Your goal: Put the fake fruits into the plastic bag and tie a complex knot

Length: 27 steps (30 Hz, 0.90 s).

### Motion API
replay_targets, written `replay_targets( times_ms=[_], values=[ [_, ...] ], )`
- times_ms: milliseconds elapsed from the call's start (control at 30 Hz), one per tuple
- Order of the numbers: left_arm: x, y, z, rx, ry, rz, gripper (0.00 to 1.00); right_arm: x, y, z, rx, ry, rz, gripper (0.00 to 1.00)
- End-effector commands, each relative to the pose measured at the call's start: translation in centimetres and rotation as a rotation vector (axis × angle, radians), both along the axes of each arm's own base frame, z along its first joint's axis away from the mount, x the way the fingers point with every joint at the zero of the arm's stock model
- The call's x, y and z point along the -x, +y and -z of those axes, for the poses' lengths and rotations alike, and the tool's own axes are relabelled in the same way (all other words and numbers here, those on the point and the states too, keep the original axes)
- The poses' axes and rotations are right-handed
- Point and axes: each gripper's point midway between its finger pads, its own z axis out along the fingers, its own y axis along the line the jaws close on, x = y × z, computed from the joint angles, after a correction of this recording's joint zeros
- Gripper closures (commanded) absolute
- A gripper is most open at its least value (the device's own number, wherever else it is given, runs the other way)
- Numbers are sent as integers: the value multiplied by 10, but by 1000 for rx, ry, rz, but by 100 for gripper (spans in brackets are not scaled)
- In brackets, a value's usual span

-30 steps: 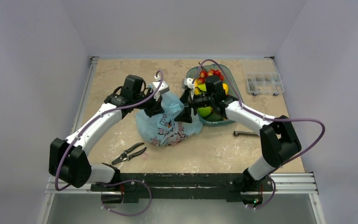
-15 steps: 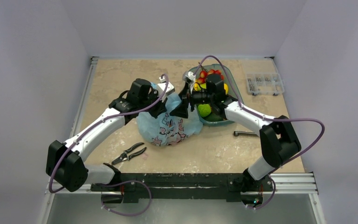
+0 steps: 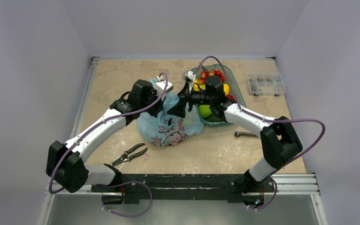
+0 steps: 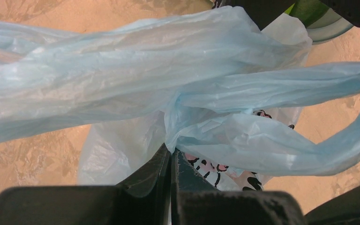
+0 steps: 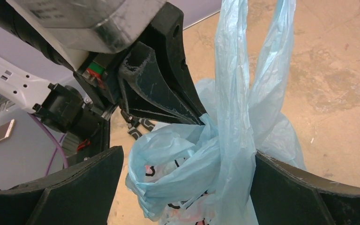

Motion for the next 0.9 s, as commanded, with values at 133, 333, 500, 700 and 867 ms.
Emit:
replay_targets(
  times_ms=[133,333,500,700,867],
  values=[
    [-4,-1,-24,35,-69,-43,100,-3,2,-15,-10,-88,29,6],
    [15,-2,-39,136,-99,70,100,-16,-6,-2,74,-141,87,73],
    [25,3,-57,205,-60,177,91,-13,-8,-7,67,-207,61,100],
    [27,32,-87,249,-87,191,45,-1,-9,-23,6,-276,19,100],
    [18,43,-123,379,-79,215,16,13,-14,-26,-11,-420,-43,100]
  ],
)
